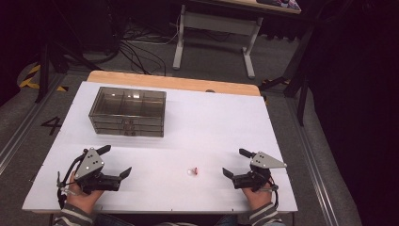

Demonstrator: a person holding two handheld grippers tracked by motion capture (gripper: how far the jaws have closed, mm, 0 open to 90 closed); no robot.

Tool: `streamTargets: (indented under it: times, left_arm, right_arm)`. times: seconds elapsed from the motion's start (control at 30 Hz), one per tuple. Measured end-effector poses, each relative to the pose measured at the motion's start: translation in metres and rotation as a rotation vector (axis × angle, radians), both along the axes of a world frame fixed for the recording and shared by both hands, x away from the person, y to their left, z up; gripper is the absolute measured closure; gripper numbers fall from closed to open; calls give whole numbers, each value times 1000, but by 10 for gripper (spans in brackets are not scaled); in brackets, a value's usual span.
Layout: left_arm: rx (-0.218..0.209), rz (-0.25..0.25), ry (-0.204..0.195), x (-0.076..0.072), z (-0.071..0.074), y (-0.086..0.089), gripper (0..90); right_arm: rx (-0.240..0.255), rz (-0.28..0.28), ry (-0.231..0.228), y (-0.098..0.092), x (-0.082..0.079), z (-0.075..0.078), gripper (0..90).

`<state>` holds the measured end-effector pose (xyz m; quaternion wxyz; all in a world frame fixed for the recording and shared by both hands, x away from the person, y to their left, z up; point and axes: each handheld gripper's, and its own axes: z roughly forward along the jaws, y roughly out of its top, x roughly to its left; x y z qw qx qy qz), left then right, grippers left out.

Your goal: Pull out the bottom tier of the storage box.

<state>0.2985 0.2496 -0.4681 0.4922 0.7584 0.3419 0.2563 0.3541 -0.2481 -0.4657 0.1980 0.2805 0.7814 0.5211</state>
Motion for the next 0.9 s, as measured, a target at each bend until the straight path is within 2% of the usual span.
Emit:
streamTargets:
  times: [0.2, 0.37, 0.6, 0.63, 0.9]
  left_arm:
    - [1, 2, 3, 1, 0, 0, 0]
    - [-17, 7, 3, 0, 0, 0, 0]
    - [-10, 18, 2, 0, 0, 2, 0]
    - [-20, 18, 10, 0, 1, 2, 0]
    - [-2, 22, 12, 2, 2, 2, 0]
  right_arm:
    - [2, -7, -4, 0, 0, 0, 1]
    - [-5, -5, 0, 0, 0, -1, 1]
    - [-14, 1, 6, 2, 2, -2, 1]
    - [-17, 4, 12, 3, 2, -3, 3]
    - [-20, 11, 25, 4, 3, -4, 4]
